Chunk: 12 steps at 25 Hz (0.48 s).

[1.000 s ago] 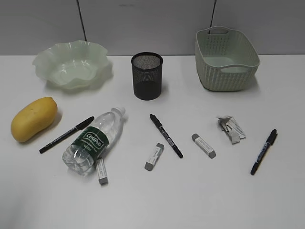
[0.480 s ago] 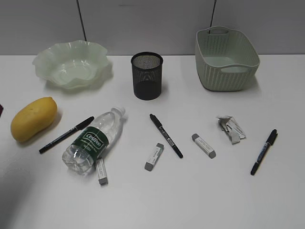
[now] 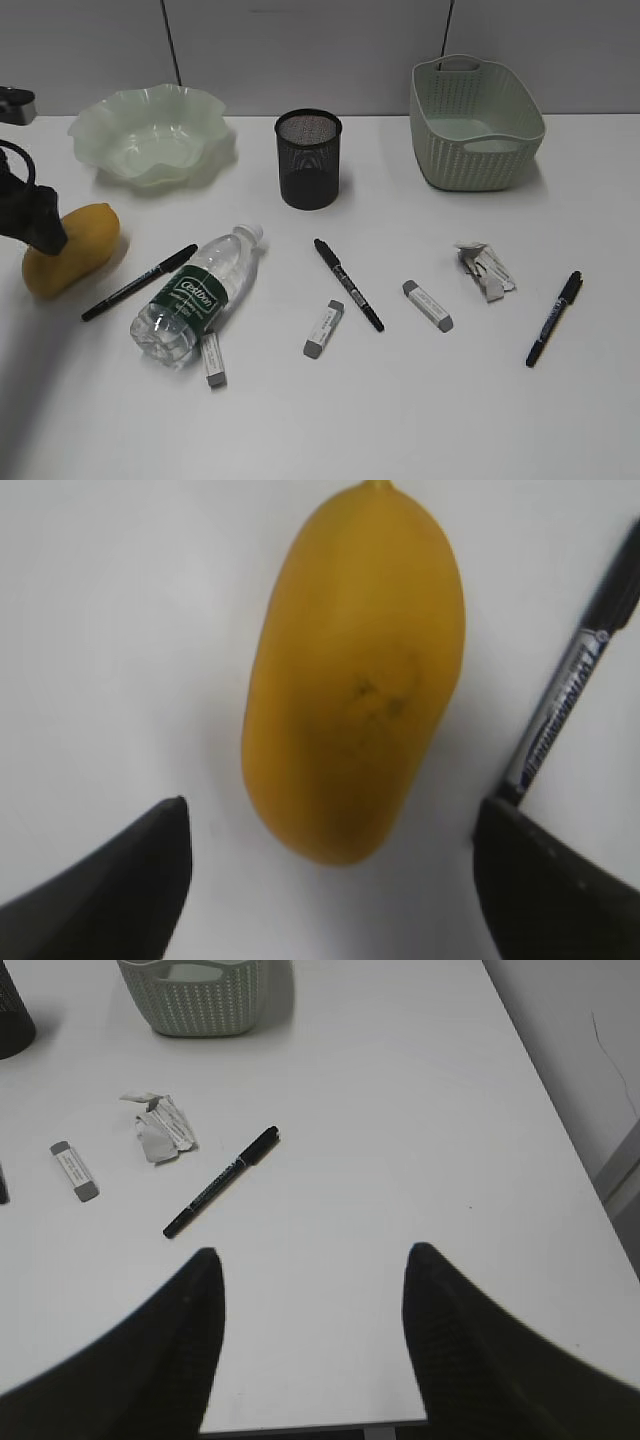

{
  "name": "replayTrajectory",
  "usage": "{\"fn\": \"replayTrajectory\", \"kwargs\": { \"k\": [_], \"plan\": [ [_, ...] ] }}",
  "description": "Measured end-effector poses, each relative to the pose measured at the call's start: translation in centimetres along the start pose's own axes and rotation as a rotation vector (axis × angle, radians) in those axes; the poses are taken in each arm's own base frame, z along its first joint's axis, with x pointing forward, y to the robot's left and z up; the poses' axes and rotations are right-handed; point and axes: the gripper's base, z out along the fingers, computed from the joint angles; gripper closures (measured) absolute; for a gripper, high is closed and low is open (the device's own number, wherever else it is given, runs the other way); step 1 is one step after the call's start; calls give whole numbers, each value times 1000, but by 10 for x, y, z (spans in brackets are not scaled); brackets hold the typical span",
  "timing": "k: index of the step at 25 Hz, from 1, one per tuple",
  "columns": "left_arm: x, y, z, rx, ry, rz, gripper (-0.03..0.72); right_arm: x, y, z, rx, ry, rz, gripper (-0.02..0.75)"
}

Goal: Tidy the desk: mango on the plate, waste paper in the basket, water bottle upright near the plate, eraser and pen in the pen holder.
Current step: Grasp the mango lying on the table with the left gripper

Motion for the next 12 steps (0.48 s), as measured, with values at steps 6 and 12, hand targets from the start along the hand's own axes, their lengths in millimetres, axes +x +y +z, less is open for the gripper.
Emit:
{"fn": "replayTrajectory", "kwargs": {
  "k": [6,12],
  "plan": [
    [-9,5,29,5,29,49,8,0,0,0,0,0,0,281],
    [-10,5,51,8,37,89,8,0,0,0,0,0,0,281]
  ]
}}
